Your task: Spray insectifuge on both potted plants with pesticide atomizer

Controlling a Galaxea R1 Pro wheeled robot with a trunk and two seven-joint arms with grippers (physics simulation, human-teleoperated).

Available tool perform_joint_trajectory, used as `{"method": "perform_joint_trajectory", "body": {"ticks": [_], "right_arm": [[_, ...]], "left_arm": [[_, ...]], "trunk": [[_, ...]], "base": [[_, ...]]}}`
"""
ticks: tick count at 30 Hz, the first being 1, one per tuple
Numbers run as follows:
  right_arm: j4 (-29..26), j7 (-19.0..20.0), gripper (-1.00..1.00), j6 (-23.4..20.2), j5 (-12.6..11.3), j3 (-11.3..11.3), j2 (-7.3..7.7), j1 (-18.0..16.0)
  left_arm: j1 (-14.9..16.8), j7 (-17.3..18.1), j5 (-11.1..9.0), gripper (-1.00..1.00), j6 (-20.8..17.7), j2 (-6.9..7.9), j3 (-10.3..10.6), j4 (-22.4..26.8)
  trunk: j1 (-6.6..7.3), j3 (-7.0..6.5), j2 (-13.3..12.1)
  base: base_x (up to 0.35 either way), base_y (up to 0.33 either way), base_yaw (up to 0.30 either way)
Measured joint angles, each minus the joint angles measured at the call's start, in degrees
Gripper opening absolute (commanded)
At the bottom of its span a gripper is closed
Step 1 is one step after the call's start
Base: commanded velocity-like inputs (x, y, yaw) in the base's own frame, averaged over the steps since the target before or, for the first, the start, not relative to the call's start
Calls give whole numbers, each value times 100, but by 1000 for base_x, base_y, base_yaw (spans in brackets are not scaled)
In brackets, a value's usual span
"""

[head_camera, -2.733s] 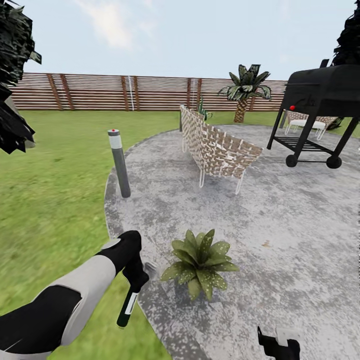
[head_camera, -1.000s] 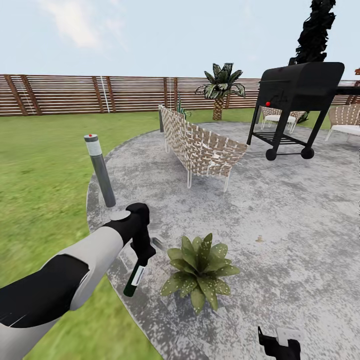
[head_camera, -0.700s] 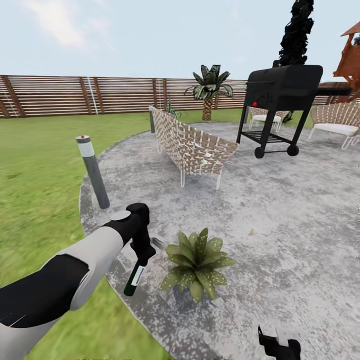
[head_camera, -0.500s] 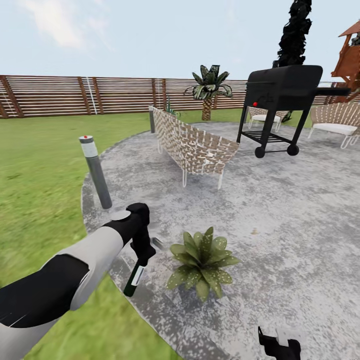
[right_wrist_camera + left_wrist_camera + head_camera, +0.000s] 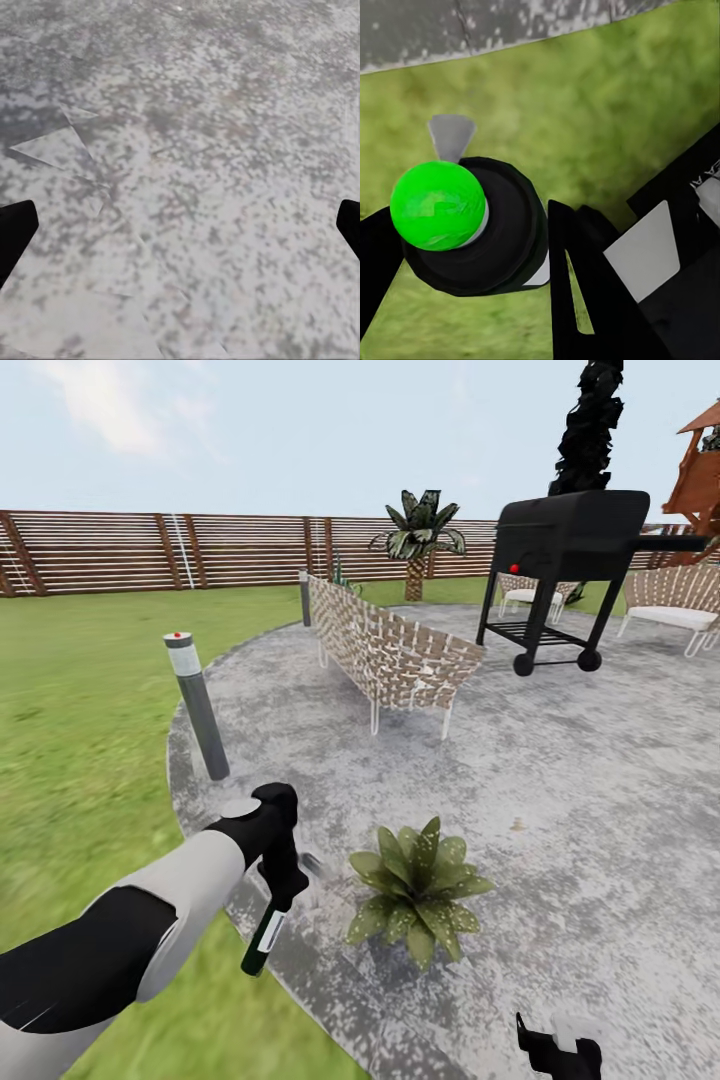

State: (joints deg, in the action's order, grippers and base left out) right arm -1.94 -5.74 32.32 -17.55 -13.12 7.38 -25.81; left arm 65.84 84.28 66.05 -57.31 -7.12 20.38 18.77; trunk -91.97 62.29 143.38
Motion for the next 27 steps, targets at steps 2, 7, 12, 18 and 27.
{"method": "perform_joint_trajectory", "body": {"ticks": [2, 7, 12, 18, 27], "right_arm": [[-1, 0, 100, 0, 0, 0, 1, 1], [-2, 0, 100, 0, -1, 0, 1, 1], [-1, -1, 100, 1, 0, 0, 1, 1], [1, -1, 100, 2, 1, -1, 0, -1], [1, -1, 100, 2, 8, 0, 0, -1]], "left_arm": [[0, -2, 2, -100, -3, -1, 3, 2], [0, -3, 2, -100, -3, -1, 7, -6], [-1, -11, 1, -100, 7, 6, 8, -11], [-118, -293, 9, -100, 24, 140, 15, -6], [-378, -448, -2, -100, 21, 177, -26, 71]], "trunk": [[0, 0, 0], [0, 0, 0], [-1, 0, 0], [-3, 0, -1], [-2, 0, 0]], "base": [[233, 210, -219], [239, 216, -259], [166, 141, -245], [11, 9, -32], [0, 0, 0]]}}
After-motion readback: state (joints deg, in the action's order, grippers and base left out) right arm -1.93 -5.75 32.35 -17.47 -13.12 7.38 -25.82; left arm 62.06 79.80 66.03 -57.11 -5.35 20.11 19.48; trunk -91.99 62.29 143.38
